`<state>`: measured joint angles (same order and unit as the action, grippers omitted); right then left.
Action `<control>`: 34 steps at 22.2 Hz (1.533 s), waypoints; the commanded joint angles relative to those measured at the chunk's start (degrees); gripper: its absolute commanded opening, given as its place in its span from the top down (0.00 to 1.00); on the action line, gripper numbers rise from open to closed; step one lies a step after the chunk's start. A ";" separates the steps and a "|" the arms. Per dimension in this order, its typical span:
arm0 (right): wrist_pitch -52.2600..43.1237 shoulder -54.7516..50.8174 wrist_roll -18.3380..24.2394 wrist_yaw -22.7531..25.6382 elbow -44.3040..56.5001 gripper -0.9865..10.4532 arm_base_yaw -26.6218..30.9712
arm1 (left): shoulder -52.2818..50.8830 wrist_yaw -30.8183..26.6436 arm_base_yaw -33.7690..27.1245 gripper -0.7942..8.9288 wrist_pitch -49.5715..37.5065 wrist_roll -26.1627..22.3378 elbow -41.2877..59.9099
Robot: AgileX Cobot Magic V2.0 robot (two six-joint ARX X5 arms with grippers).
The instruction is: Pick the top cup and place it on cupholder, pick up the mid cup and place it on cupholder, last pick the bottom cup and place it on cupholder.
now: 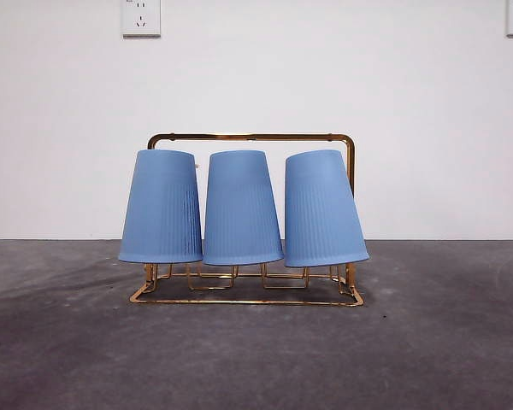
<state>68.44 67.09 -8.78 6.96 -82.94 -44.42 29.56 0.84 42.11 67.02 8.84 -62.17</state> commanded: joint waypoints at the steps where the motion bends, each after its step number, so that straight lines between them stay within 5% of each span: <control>1: -8.24 -13.77 -0.02 -3.30 12.04 0.53 -0.50 | 0.24 -2.56 0.33 0.34 -1.16 3.89 -0.55; 5: -10.95 -31.47 -2.36 -5.70 24.70 0.53 -0.50 | 0.24 -3.02 0.33 0.34 -4.63 4.17 -0.50; 10: -10.99 -41.59 -4.92 -8.15 29.73 0.53 -0.50 | 0.24 -3.02 0.33 0.35 -5.33 4.15 -0.48; 11: -11.02 -41.88 -4.94 -8.59 29.75 0.55 -0.50 | 0.24 -2.99 0.33 0.42 -5.29 4.02 -0.48; 13: -10.95 -41.77 -5.14 -8.96 29.75 0.81 -0.50 | 0.24 -3.02 0.33 0.84 -4.96 3.58 -0.48; 14: -10.99 -41.70 -5.14 -8.92 29.75 0.93 -0.50 | 0.24 -3.10 0.33 0.91 -4.92 3.52 -0.46; 31: -13.03 -41.77 -5.79 -8.02 29.68 0.90 -0.50 | 0.17 -3.85 0.33 0.89 -5.42 4.98 -0.11; 34: -13.03 -41.77 -5.79 -8.04 29.68 0.90 -0.50 | 0.17 -4.15 -3.39 0.89 -5.97 4.94 0.85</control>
<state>55.99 25.12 -13.93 -1.28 -52.97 -44.47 29.54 -3.01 39.40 61.73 13.30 -61.14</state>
